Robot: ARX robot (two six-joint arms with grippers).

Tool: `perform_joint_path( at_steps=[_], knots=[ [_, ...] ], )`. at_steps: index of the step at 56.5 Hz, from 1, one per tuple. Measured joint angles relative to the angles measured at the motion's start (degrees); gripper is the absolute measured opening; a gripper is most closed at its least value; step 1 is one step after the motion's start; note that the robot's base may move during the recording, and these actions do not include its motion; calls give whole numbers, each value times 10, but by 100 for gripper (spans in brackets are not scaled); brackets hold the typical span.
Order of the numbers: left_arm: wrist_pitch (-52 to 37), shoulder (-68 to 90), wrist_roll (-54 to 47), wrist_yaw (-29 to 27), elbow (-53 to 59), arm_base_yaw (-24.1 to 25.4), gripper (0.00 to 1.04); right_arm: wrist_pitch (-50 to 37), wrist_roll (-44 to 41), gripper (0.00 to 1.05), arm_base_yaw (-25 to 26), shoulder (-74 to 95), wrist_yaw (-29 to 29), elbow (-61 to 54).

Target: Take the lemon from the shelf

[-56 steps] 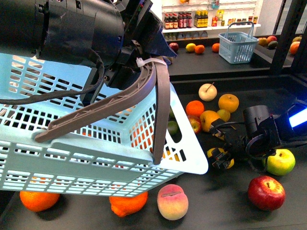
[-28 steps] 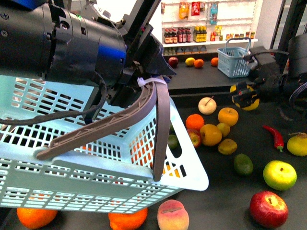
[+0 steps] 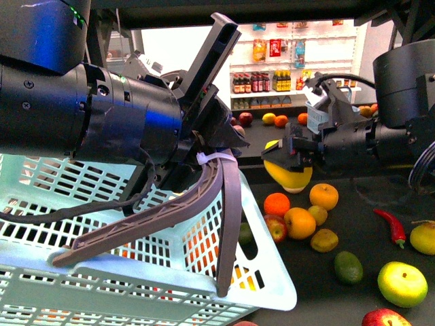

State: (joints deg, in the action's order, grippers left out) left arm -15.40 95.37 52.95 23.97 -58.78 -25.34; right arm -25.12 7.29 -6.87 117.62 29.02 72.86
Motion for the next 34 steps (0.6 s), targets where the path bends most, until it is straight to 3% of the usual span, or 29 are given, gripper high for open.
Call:
perform_joint_path(
  at_steps=[34],
  knots=[
    [0,0,0,0,0,0,10,-28,37,54,-85,-9,-6,-65]
  ],
)
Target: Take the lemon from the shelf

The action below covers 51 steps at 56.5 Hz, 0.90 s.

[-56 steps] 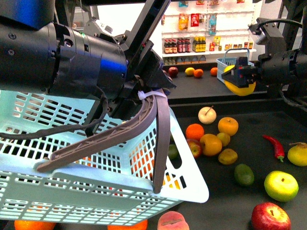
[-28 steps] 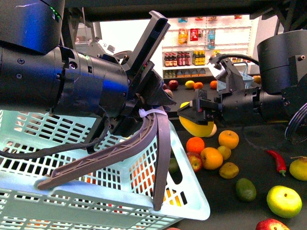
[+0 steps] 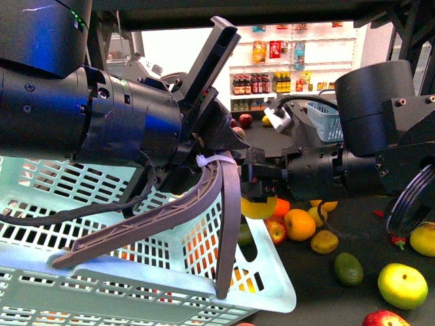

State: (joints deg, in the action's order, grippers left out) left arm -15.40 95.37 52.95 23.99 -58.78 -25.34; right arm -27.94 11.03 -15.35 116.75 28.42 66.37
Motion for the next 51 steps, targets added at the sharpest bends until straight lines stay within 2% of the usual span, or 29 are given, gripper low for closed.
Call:
perform_joint_path(
  at_steps=[6,16,18,25,26,34,42,51],
  knots=[
    [0,0,0,0,0,0,10,6,-1,55,-12,12,-7,-1],
    [0,0,1,0,0,0,10,-23,9,94,-12,22,-11,-9],
    [0,0,0,-1,0,0,10,-28,14,98,-9,21,-10,-9],
    [0,0,1,0,0,0,9,-43,37,97,20,9,-9,-9],
    [0,0,1,-1,0,0,9,-34,64,97,124,-16,-12,35],
    [0,0,1,0,0,0,9,-13,33,97,183,16,-31,63],
    [0,0,1,0,0,0,9,31,-28,97,186,101,-66,82],
    [0,0,1,-1,0,0,9,61,-74,97,142,217,-113,109]
  ],
)
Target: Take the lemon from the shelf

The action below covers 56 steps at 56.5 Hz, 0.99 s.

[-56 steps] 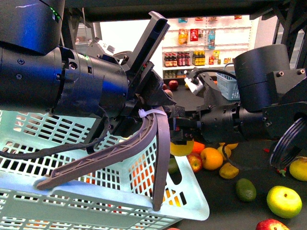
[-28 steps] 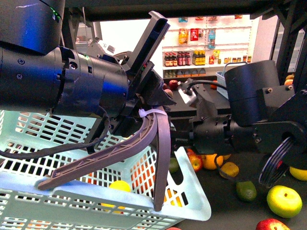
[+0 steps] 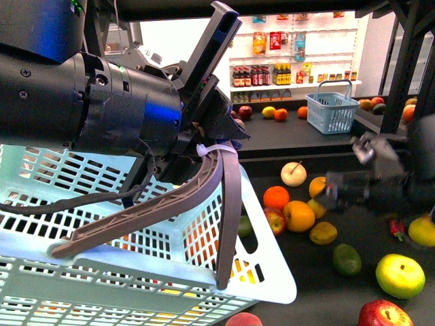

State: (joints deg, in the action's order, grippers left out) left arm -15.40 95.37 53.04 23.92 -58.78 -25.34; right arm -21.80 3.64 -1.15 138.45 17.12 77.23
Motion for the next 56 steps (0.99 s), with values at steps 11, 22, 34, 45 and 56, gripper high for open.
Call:
perform_joint_path(
  at_steps=[11,22,34,45,56],
  knots=[
    [0,0,0,1,0,0,9,23,-22,97,-64,76,-7,74],
    [0,0,0,0,0,0,9,64,-31,97,-93,151,-13,189],
    [0,0,0,0,0,0,9,92,-36,97,-112,215,-17,273],
    [0,0,0,0,0,0,9,112,-42,97,-134,257,-16,333],
    [0,0,0,0,0,0,9,139,-55,97,-143,305,-33,406]
  ],
)
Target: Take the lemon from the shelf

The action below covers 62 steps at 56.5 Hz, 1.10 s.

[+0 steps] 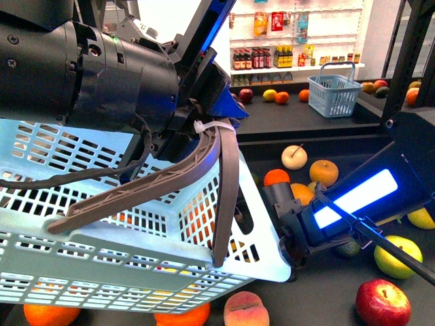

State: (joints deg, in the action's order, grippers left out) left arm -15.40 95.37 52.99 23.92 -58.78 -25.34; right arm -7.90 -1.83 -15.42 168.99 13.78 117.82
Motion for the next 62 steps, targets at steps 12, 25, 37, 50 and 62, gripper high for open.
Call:
perform_joint_path(
  at_steps=[12,25,37,50,62],
  knots=[
    [0,0,0,0,0,0,9,14,-14,97,0,35,-13,46],
    [0,0,0,0,0,0,9,17,-15,70,-1,39,-23,56],
    [0,0,0,0,0,0,9,-9,-20,65,2,23,-23,20],
    [0,0,0,0,0,0,9,-69,-55,65,48,-91,-37,-132],
    [0,0,0,0,0,0,9,-112,-69,65,132,-235,-47,-253]
  ],
)
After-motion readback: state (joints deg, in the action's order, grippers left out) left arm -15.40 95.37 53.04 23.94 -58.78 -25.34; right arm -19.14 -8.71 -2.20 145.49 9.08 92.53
